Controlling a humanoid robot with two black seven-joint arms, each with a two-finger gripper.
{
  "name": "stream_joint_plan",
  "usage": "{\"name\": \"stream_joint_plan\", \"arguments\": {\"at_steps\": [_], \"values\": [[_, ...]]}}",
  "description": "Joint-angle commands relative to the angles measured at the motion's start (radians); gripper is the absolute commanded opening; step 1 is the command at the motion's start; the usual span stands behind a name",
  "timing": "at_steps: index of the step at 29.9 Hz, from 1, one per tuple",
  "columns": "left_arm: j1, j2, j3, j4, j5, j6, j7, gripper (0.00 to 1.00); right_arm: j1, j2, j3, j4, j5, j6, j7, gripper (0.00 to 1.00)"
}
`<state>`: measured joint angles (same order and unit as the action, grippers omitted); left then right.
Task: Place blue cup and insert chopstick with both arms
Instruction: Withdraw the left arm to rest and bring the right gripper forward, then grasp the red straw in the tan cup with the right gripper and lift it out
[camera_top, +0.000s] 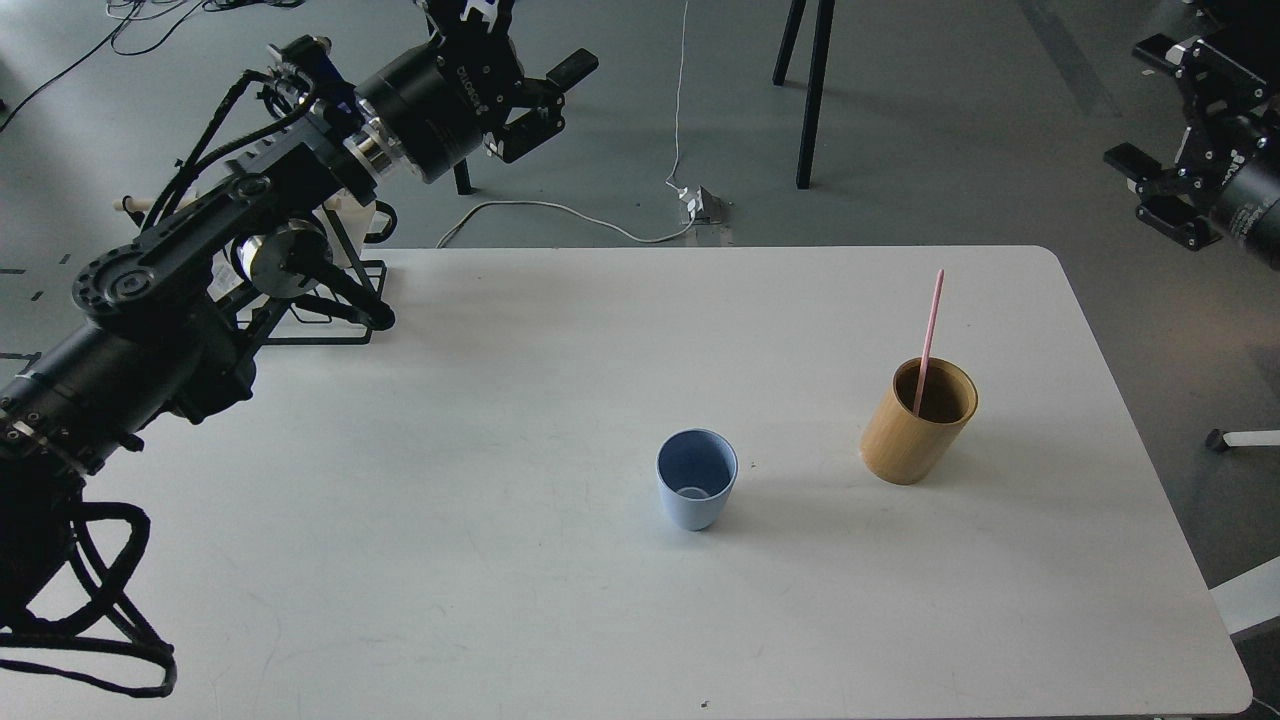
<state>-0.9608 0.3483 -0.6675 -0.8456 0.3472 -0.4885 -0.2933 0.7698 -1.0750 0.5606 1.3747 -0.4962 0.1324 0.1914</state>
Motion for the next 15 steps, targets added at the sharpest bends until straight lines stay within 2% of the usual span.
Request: {"name": "stream_joint_plan", "arguments": {"at_steps": [1,6,10,12,15], "values": [[0.042,0.000,-0.001,0.083,-0.234,0.000,0.002,1.00,-0.001,0.006,0.013,0.007,-0.140,0.000,0.014,0.98],[0.088,-0.006,-0.001,0.105,-0.450,0.000,0.013,1.00,0.005,0.079,0.009,0.007,-0.405,-0.020,0.011,0.98],[0.080,-0.012,-0.004,0.216,-0.465,0.000,0.008,1.00,-0.004,0.127,-0.019,0.004,-0.661,-0.062,0.005,0.98],[0.074,-0.012,-0.009,0.272,-0.470,0.000,0.006,1.00,0.000,0.147,-0.057,-0.003,-0.722,-0.065,0.006,0.98],[0.074,-0.012,-0.032,0.287,-0.479,0.000,0.009,1.00,0.002,0.162,-0.103,-0.028,-0.740,-0.066,0.005,0.96]]}}
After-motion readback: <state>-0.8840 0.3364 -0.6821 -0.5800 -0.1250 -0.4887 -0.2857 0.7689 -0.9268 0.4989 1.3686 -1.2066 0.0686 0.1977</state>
